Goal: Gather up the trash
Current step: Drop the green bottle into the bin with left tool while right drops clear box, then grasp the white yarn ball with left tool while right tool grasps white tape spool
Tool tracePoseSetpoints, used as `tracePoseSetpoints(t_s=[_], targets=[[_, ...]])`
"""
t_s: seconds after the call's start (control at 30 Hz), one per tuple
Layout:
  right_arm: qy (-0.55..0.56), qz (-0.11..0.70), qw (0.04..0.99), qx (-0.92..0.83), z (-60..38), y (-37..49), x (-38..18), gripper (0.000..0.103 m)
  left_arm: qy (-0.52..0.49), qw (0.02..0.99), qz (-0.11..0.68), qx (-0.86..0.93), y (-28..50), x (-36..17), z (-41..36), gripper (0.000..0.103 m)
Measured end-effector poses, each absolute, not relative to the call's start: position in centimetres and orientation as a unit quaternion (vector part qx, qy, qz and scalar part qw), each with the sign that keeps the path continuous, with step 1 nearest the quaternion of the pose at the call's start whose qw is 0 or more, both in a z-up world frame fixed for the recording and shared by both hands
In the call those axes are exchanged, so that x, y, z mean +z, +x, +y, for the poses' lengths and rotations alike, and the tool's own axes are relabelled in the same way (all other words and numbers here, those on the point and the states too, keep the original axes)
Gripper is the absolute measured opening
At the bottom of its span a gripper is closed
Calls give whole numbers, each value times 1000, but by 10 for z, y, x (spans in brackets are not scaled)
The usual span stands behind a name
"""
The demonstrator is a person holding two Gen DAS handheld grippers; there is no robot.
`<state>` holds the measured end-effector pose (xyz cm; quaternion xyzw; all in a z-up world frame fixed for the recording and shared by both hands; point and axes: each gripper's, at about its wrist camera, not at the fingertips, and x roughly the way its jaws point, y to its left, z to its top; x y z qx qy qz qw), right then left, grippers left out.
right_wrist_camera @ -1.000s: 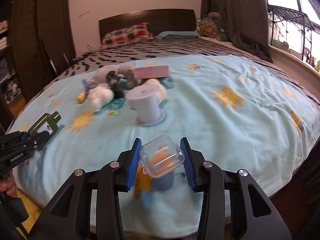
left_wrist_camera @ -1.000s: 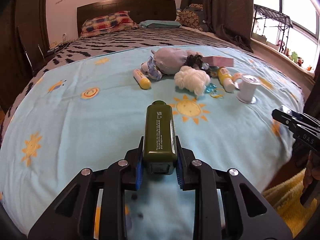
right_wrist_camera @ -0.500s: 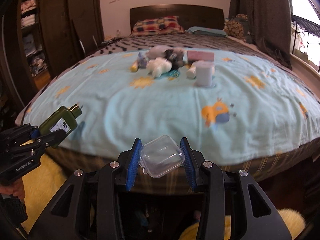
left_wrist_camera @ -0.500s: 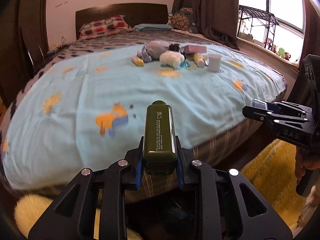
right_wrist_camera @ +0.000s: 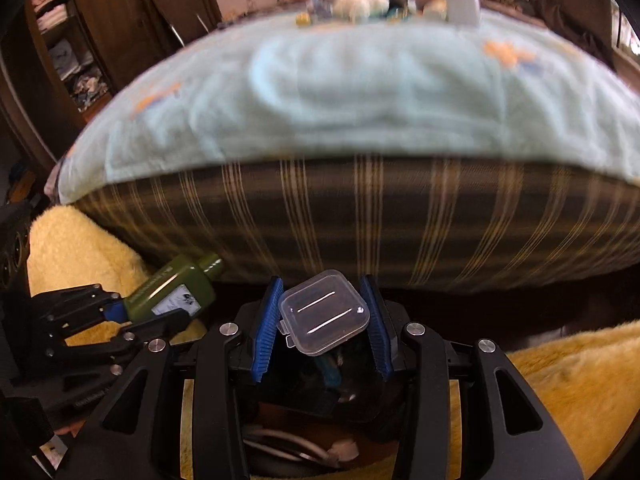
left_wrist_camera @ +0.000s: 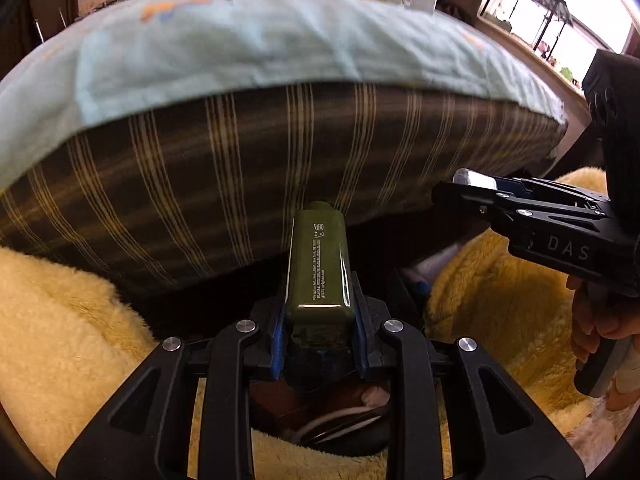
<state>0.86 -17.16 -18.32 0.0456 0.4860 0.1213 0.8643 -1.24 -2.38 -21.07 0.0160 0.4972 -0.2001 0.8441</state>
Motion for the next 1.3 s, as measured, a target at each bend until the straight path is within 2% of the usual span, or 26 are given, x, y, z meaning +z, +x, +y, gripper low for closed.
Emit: tracePoseSetpoints(t_s=[0.2, 0.4, 0.53, 0.7, 0.9, 1.1, 1.3], targets=[[59, 515, 847, 113, -174, 12, -209, 42, 23, 830, 519, -203, -3, -228, -33, 25], [74, 517, 845, 117, -179, 12, -212, 42, 32, 824, 527, -204, -1, -235, -41, 26], [78, 514, 846, 118, -183, 14, -208, 57, 32, 831, 518, -200, 1, -230, -50, 38], [80, 504, 853, 108, -190, 22, -183, 58, 29, 838, 509, -193, 4, -219, -47, 49], [68, 440, 893, 63, -220, 22, -135, 64, 25, 864, 468, -182, 2, -181, -34, 66], [47, 376, 925, 30, -247, 41, -84, 67, 37, 892, 417, -169, 14, -138, -30, 69], [50, 340, 939, 0, -269, 83, -60, 67, 47, 912, 372, -168, 48, -111, -41, 69]])
